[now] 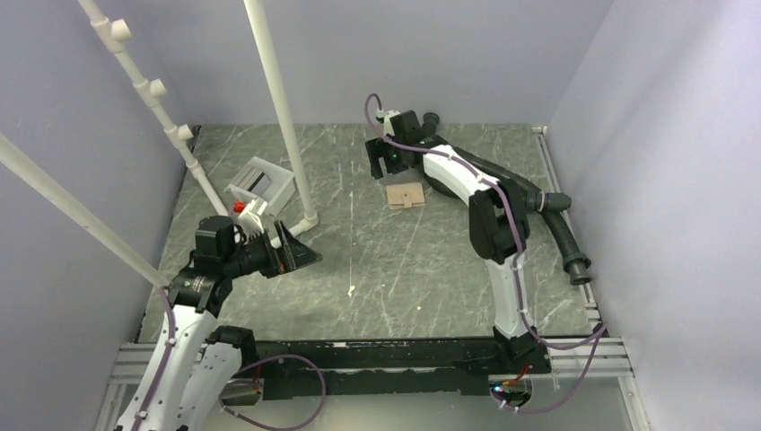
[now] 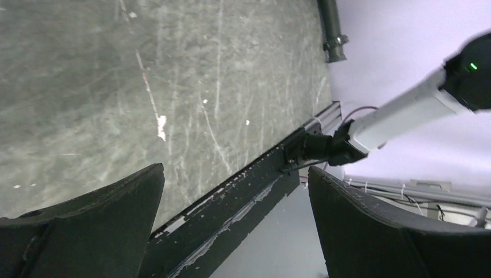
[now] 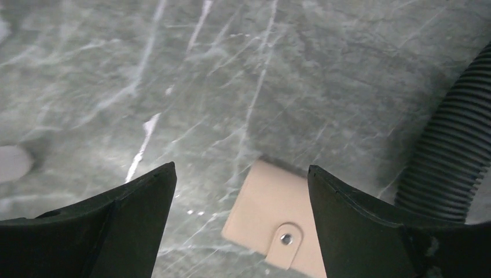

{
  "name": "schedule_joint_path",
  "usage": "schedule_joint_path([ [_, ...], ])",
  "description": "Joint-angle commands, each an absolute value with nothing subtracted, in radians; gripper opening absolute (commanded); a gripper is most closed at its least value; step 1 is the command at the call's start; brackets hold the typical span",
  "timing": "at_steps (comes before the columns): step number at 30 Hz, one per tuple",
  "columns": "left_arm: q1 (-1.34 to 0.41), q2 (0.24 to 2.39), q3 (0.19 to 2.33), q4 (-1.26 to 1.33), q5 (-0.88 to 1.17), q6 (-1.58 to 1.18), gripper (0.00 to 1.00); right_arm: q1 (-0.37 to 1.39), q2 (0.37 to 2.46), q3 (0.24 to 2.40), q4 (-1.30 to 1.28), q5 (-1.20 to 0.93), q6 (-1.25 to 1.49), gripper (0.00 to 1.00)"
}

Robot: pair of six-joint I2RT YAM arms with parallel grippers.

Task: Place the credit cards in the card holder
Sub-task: Move the card holder to the center of the board.

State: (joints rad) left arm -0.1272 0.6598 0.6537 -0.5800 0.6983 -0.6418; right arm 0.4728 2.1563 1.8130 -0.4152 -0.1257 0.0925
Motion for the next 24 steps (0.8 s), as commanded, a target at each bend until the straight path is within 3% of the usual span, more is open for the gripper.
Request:
schedule_joint_path([
  [1, -0.163, 0.599, 0.619, -0.487, 0.767, -0.724, 0.99, 0.465, 2.258, 1.963, -0.571, -0.006, 0.032, 0.83],
  [3, -0.182, 0.599, 0.610, -0.462, 0.770, -0.745, 0.99, 0.464, 2.283, 1.979, -0.630, 0.052, 0.079, 0.80],
  [9, -0.265, 0.674, 0.590, -0.362, 0.738, -0.753, 0.99, 0.464, 2.178, 1.729, -0.555, 0.046, 0.204, 0.80],
  [13, -0.384, 0.805, 0.622, -0.284, 0.665, -0.748, 0.98, 0.488, 2.037, 1.528, -0.500, -0.125, 0.284, 0.73],
  [19, -0.616, 1.008, 0.684, -0.204, 0.443, -0.723, 0.92, 0.592, 1.717, 1.175, -0.366, -0.358, 0.332, 0.78],
  [21, -0.660, 1.068, 0.684, -0.144, 0.403, -0.740, 0.89, 0.592, 1.604, 1.103, -0.372, -0.313, 0.338, 0.83],
  [24, -0.682, 1.174, 0.702, -0.050, 0.399, -0.766, 0.84, 0.588, 1.466, 1.042, -0.466, -0.027, 0.422, 0.84],
])
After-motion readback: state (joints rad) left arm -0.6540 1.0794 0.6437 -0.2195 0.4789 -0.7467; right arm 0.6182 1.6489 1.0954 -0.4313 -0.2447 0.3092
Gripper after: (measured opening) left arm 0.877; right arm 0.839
